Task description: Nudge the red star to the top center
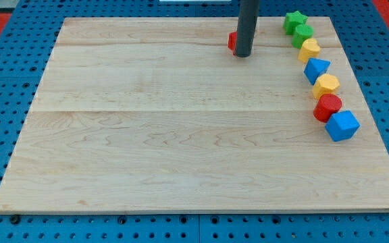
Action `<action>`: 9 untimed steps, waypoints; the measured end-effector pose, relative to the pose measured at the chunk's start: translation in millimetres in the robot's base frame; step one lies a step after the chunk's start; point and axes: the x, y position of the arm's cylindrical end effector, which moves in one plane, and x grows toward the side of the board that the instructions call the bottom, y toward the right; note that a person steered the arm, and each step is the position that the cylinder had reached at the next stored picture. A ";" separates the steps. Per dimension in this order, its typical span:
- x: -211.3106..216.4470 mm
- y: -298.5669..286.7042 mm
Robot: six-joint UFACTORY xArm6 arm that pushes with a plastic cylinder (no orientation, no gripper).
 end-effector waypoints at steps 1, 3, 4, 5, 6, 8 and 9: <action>-23.7 0.0; -23.3 32.1; -27.1 33.7; -48.7 33.7; -52.6 33.7; -63.8 18.3; -66.7 -1.3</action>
